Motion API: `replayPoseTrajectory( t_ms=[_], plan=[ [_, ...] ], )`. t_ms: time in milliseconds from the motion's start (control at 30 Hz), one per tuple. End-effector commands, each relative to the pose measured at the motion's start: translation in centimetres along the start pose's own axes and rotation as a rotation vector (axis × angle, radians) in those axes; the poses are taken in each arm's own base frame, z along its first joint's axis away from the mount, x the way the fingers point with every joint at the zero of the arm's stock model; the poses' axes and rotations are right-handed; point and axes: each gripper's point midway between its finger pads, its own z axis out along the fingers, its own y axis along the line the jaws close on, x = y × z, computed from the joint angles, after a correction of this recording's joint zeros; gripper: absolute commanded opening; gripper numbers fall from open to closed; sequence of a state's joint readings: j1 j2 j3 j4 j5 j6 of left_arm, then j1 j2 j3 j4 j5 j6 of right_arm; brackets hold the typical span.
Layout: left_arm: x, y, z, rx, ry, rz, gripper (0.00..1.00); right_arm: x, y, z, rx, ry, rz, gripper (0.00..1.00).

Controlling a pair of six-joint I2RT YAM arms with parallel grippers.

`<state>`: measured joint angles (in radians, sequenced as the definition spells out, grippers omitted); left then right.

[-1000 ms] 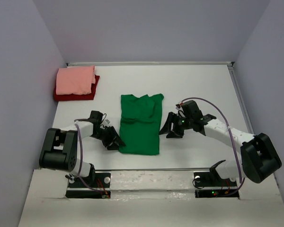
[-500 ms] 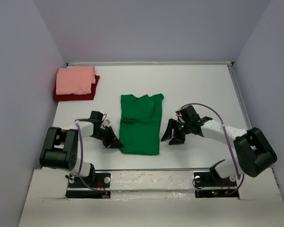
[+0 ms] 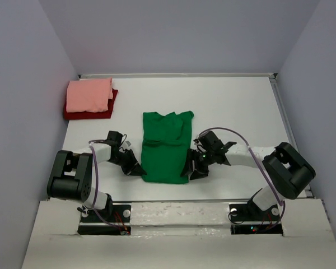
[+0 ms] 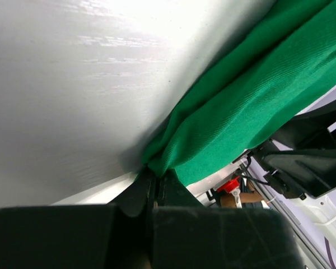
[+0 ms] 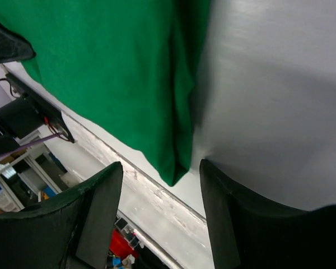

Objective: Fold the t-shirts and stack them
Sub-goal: Grab one side of the 2/3 rectangular tshirt with both arms

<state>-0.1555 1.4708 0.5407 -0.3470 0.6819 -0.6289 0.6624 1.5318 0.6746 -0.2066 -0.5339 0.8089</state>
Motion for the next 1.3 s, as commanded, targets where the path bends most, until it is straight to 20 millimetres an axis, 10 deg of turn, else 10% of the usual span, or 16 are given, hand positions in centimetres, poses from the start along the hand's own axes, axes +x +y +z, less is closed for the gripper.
replayPoseTrajectory(
  t_ms=[0, 400, 700, 1267],
  plan=[
    [-0.5, 0.6, -0.1, -0.046, -0.019, 0.022, 0.0, 0.3, 1.2, 1.7, -0.009, 0.001, -0.019, 0.63],
    [-0.3, 0.5, -0.2, -0.04, -0.017, 0.027, 0.0, 0.3, 2.8, 1.0, -0.009, -0.063, -0.005, 0.5],
    [0.0, 0.7, -0.2, -0.043, -0.013, 0.029, 0.0, 0.3, 1.7, 1.7, 0.072, -0.064, 0.015, 0.0],
    [3.2, 0.5, -2.6, 0.006, -0.036, 0.024, 0.0, 2.1, 2.8, -1.4, 0.152, -0.148, 0.03, 0.0]
  ],
)
